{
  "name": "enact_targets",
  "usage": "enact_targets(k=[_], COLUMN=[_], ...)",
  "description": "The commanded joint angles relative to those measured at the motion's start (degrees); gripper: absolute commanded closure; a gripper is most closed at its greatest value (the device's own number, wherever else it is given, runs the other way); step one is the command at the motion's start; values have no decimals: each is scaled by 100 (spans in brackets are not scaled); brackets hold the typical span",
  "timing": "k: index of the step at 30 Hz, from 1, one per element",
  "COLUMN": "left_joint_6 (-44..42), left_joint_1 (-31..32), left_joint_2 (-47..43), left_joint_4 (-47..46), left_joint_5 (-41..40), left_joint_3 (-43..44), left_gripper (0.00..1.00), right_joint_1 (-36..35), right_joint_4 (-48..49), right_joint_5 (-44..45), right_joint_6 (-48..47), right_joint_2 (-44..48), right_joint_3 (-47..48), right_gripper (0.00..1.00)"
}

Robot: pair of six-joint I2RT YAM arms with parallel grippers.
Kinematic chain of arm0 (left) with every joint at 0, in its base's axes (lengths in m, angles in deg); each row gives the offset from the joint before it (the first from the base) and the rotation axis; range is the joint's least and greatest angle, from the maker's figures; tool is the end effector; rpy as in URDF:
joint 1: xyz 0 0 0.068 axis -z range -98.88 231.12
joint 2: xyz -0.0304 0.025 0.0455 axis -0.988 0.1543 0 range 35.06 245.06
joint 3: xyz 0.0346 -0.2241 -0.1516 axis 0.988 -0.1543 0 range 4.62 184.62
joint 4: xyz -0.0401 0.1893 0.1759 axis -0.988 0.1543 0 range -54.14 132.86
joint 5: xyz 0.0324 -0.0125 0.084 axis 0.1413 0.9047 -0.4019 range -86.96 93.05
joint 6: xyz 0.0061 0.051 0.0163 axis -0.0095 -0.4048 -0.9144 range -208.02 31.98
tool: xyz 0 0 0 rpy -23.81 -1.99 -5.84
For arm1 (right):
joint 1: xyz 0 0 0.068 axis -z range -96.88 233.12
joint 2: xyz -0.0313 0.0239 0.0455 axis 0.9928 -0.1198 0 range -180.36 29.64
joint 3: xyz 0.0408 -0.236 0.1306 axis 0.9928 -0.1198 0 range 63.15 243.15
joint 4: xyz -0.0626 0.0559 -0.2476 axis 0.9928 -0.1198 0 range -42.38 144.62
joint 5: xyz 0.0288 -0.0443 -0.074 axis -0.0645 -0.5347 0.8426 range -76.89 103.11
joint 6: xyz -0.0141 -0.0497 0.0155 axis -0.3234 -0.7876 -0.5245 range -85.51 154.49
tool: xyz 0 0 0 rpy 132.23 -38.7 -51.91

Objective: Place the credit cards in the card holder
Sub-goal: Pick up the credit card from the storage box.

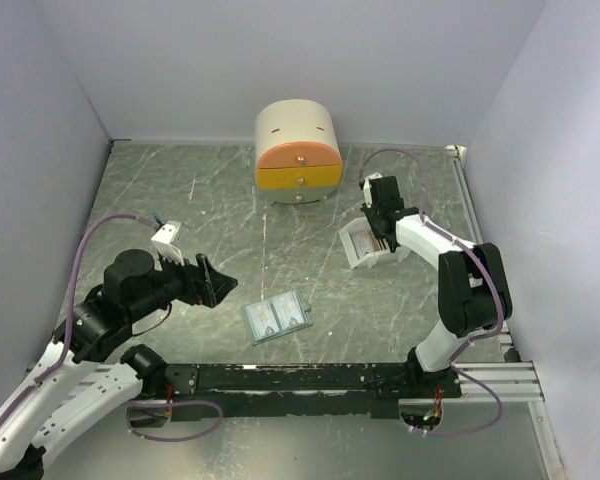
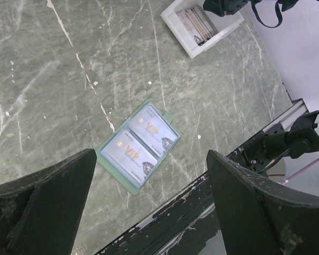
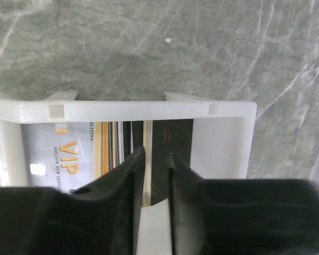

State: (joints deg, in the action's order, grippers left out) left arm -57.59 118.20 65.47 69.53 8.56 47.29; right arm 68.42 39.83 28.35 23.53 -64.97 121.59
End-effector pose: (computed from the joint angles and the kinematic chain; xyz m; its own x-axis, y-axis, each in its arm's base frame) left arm 0.0944 -0.0757 0.3179 -0.5912 -0.1852 -0.7850 0.4314 0.7497 -0.5018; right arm 0.3338 0.0780 0.1963 -0.7215 -0.3790 -0.5795 -0.2260 0.9200 -0.3203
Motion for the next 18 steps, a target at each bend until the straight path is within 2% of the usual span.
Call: enact_targets(k=[1, 7, 14, 16, 18], left_joint_6=[-12, -23, -12, -12, -17], left_joint_1=[26, 26, 25, 27, 27], left_joint_2=[-45, -13, -24, 1, 19], left_joint_4=[-155, -134, -155, -150, -158], left_joint_5=[-60, -59, -87, -89, -91], left_joint_3=[-24, -8, -19, -14, -22], left_gripper=[3, 3, 3, 3, 3], right_joint_1=[-11, -15, -8, -11, -7], right_joint_4=[-10, 491, 492, 456, 439], right_joint_5=[-22, -336, 151, 97, 42], right_joint_6=[65, 283, 176, 131, 92], right_joint_2=[-229, -329, -879, -914, -847], right_joint_3=[86, -252, -252, -249, -240], right_gripper=[65, 51, 46, 50, 69])
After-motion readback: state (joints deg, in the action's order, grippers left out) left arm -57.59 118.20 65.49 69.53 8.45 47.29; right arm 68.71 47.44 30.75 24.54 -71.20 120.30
